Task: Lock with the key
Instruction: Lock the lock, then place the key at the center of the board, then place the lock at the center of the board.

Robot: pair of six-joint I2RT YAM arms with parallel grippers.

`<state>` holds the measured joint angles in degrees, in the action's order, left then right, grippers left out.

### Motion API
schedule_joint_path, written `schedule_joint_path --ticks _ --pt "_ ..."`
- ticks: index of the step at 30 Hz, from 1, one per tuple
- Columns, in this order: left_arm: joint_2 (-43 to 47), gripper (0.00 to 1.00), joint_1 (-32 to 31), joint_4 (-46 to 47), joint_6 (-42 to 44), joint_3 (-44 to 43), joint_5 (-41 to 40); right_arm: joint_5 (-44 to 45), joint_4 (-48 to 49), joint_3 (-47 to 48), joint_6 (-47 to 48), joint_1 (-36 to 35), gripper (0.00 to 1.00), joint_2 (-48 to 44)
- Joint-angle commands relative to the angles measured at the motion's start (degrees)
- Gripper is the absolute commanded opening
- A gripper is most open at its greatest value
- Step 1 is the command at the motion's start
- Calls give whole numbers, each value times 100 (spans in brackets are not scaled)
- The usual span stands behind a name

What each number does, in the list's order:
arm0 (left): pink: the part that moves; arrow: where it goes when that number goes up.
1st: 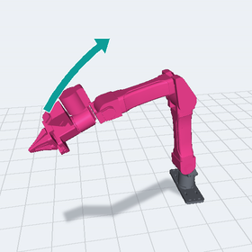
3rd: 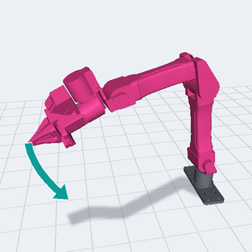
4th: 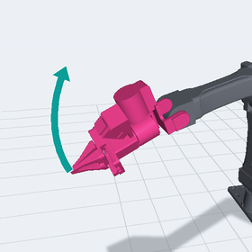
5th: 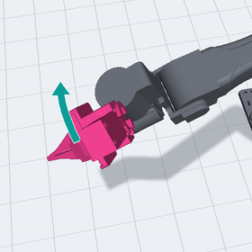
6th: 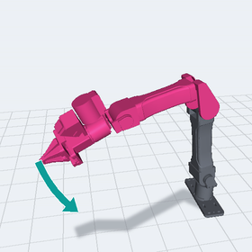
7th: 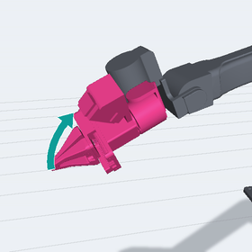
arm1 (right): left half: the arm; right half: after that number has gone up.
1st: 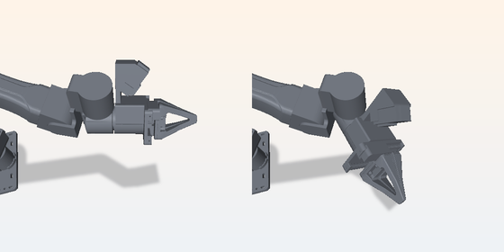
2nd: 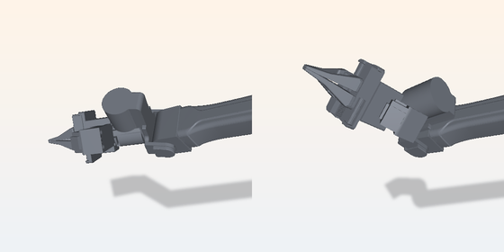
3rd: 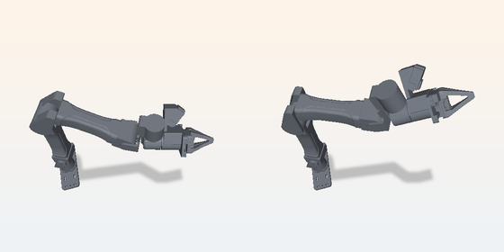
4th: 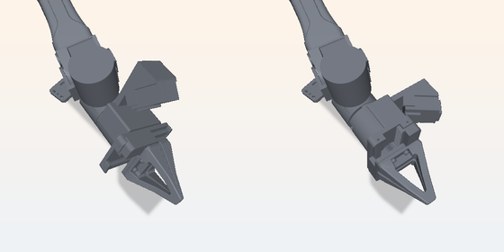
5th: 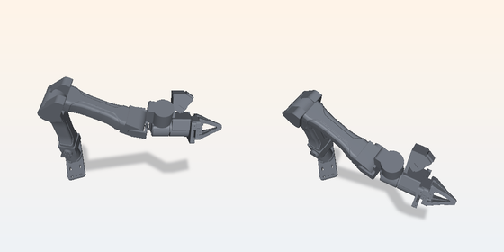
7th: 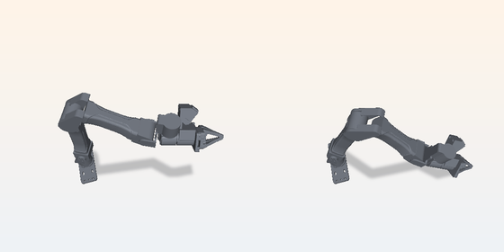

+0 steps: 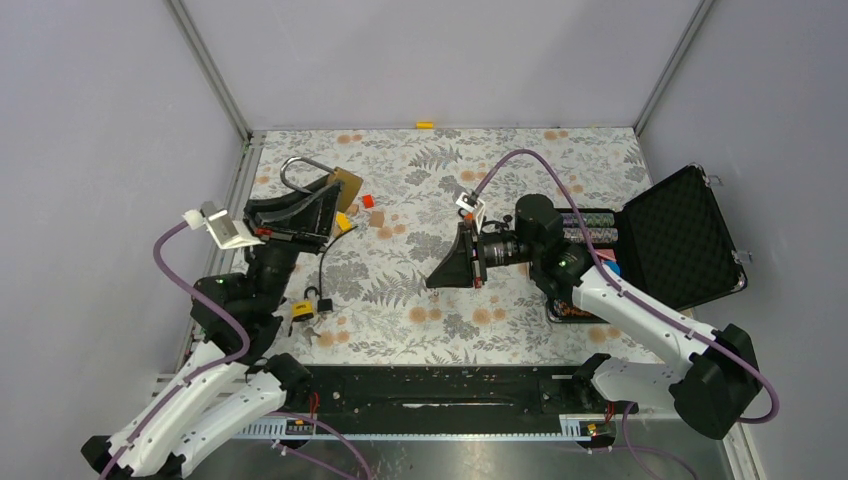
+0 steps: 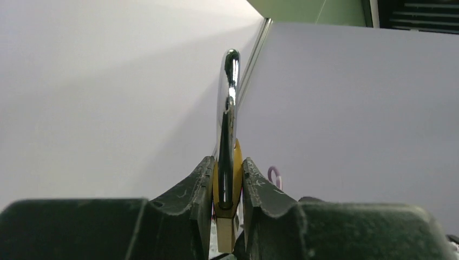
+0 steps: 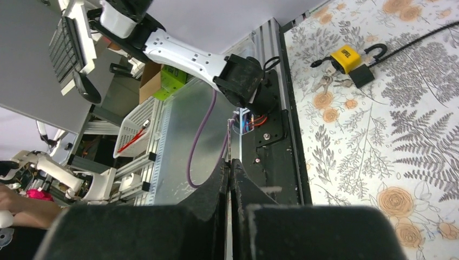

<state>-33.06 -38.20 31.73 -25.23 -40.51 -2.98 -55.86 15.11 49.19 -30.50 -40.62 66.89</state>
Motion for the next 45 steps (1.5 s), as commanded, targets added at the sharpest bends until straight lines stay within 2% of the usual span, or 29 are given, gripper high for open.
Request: schedule_joint_path --ticks 1,4,9,13,16,25,29,34,40,45 --pt "-184 0 -8 378 180 -438 -318 373 -327 87 124 3 0 -114" --pt "-467 0 -13 -345 187 -555 -681 1508 -752 150 167 131 0 -128" --pt "-1781 0 33 -1710 -203 -1046 -780 3228 -1660 509 222 470 0 415" --pt "-3112 0 247 -2257 -844 -1439 -160 4213 -1751 761 207 675 0 1064" --pt "-3980 0 337 -2253 -1202 -1574 257 4727 -1816 994 311 700 0 1604" --pt "-6062 0 462 -1926 -1640 -1816 1338 4749 -1687 1294 108 731 0 3035" --pt "-6645 0 619 -1875 -1643 -1967 1571 4809 -1574 1621 -69 731 0 3603" --pt "-7059 0 947 -2167 -1503 -2285 1668 5040 -928 2040 -437 734 0 4272" --pt "-7541 17 1383 -2401 -1500 -2685 2050 5223 -810 2813 -883 731 0 5052" --pt "-7793 36 1531 -2678 -1505 -2916 2123 5327 -1329 3595 -1076 735 8 5628"
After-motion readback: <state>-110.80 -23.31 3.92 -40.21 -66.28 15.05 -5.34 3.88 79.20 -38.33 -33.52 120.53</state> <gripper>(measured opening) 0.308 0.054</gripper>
